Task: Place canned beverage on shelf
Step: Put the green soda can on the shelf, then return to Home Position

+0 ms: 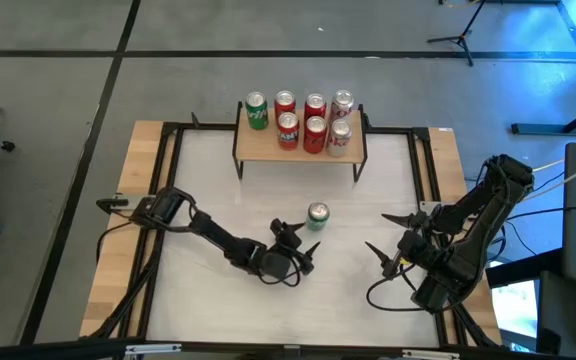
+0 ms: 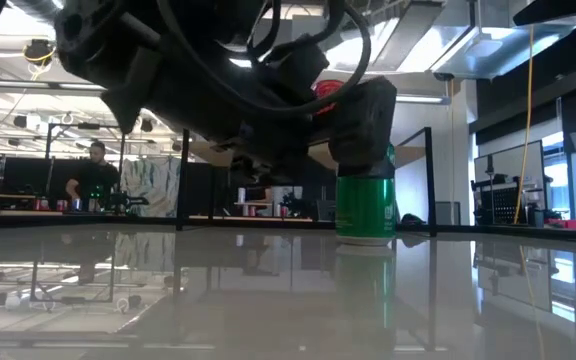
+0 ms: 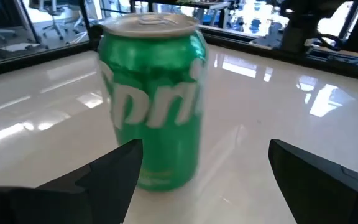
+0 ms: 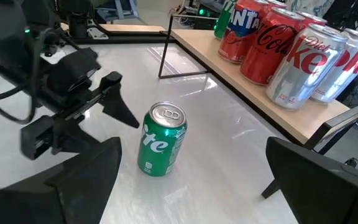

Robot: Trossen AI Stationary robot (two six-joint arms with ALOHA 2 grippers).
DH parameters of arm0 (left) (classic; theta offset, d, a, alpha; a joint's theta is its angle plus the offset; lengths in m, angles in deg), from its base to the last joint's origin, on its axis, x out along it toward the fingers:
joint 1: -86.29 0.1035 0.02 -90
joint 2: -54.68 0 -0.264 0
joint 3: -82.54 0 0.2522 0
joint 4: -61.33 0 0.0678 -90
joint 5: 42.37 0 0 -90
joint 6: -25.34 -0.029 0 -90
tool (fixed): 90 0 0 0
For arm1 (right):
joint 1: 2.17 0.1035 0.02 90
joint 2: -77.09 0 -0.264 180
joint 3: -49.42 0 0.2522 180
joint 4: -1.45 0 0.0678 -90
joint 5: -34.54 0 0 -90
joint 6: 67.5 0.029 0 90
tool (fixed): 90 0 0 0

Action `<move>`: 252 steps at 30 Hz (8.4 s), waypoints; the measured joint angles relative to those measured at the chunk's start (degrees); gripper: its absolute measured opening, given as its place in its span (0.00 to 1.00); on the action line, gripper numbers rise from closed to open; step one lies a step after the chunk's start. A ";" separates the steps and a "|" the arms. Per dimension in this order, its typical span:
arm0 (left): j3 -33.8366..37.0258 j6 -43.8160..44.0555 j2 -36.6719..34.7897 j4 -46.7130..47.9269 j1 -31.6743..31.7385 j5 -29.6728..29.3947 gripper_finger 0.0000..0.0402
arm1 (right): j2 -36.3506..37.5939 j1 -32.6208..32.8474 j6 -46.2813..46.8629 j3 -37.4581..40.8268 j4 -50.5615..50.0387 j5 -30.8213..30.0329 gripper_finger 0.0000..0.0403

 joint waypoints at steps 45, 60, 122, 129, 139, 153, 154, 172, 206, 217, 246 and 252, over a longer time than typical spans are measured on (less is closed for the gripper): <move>-0.22 -12.67 -0.48 -5.10 10.88 13.95 0.70 | 0.00 0.00 -0.89 0.00 -0.13 -0.94 0.99; -0.13 -14.69 -19.27 19.30 6.27 18.77 0.70 | -0.02 0.00 -0.89 0.02 0.01 -0.89 0.99; 17.37 -35.78 -54.66 30.57 65.80 95.83 0.73 | -0.02 -16.90 -7.14 0.02 0.65 -4.53 0.99; 20.73 -36.04 -54.60 26.99 65.76 92.86 0.73 | -0.02 -16.90 -7.21 0.02 0.68 -5.22 0.99; 21.44 -33.91 -49.13 20.39 66.00 93.42 0.73 | -0.02 -16.88 -8.28 0.02 1.53 -5.57 0.99; 21.40 -31.15 -48.00 18.30 65.98 92.78 0.76 | -0.02 -16.90 -8.28 0.02 1.52 -5.43 0.99; 21.40 -31.12 -48.00 18.30 65.98 92.68 0.78 | -0.02 -16.88 -8.28 0.02 1.53 -5.42 0.99; 21.44 -26.59 -49.14 15.23 65.60 88.89 0.83 | -0.02 -16.90 -8.25 0.02 1.68 -5.38 0.99; 13.68 -23.24 -68.44 24.25 59.96 78.79 0.77 | -0.02 -16.90 -8.03 0.00 1.89 -1.53 0.99; 13.79 -24.78 -80.37 57.98 42.29 62.47 0.48 | -0.02 -18.57 -12.60 -0.07 10.40 7.21 0.99; 44.94 -16.55 -93.74 41.18 7.21 41.35 0.00 | 17.82 -29.57 -66.68 17.68 50.44 30.64 0.07; 52.51 -20.66 -93.77 26.67 10.44 50.53 0.00 | 34.20 -32.92 -78.82 32.43 71.25 47.76 0.01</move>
